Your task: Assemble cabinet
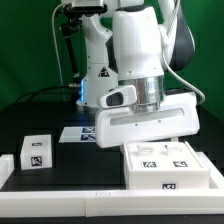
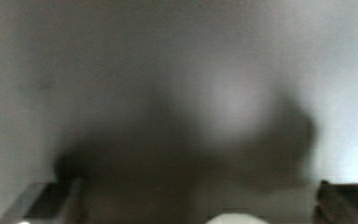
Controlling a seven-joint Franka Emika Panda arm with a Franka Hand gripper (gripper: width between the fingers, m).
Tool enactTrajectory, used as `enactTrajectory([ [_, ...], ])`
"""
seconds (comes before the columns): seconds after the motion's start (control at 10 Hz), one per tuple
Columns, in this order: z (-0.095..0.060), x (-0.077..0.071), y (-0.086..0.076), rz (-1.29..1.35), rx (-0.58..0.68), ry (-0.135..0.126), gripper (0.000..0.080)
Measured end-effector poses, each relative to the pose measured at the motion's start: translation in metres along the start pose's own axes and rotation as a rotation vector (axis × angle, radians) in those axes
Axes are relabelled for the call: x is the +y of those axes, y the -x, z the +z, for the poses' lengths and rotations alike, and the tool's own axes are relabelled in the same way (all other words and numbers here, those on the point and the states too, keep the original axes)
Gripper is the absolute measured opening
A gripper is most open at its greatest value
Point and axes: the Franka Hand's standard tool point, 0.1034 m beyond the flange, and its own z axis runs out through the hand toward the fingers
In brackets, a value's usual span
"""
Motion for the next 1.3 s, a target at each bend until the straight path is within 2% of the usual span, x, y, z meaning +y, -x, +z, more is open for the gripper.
enactTrajectory([
  [0.1,0.000,-0.003,0.000,-0.007,-0.001,-0.001,0.0535],
  [0.2,0.000,-0.004,0.001,-0.010,-0.001,-0.001,0.0345],
  [0.3,0.000,-0.004,0.000,-0.018,0.005,0.000,0.0345],
  [0.5,0.001,-0.001,0.003,-0.067,0.008,0.004,0.0036],
  [0.7,0.001,0.004,0.005,-0.109,0.008,0.008,0.0011],
  [1.0,0.000,0.003,0.005,-0.113,0.008,0.008,0.0002],
  [1.1,-0.010,0.004,0.003,-0.121,-0.011,0.006,0.0002],
  [1.3,-0.043,0.008,-0.006,-0.135,-0.024,0.010,0.0002],
])
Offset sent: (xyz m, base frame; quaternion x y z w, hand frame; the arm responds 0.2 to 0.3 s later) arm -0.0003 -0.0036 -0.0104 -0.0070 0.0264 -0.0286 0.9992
